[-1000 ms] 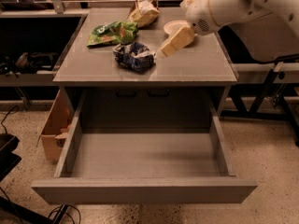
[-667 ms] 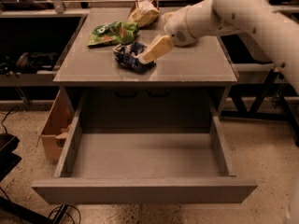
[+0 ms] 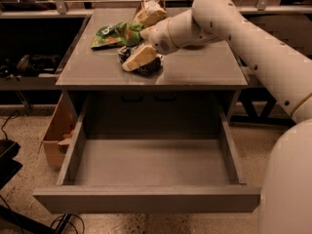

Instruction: Place blue chip bag into top drawer

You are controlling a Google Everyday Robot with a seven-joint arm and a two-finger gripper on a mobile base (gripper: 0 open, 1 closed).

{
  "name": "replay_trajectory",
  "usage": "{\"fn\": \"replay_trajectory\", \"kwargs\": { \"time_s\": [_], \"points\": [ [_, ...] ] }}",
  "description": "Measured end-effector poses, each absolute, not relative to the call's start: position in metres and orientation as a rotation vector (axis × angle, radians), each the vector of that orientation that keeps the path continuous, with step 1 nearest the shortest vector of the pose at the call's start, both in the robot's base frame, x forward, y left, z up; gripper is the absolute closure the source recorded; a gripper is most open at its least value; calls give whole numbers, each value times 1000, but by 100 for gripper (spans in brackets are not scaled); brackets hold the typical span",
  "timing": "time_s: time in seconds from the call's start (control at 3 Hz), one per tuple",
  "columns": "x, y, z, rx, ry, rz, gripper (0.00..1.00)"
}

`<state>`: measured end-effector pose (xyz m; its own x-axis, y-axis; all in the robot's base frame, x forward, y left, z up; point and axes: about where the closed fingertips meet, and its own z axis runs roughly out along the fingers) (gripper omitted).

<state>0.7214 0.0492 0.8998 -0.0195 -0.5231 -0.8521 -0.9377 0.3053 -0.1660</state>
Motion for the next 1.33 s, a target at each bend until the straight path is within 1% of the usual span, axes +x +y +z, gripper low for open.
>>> {"fn": "replay_trajectory", "kwargs": {
  "time_s": [0.33,0.67,1.0,1.33],
  "points": [
    [720,72,876,-1402,1752,554,48],
    [720,72,876,-1402,1752,555,72],
    [720,72,876,-1402,1752,555,94],
    [720,72,876,-1402,1752,555,100]
  ]
}}
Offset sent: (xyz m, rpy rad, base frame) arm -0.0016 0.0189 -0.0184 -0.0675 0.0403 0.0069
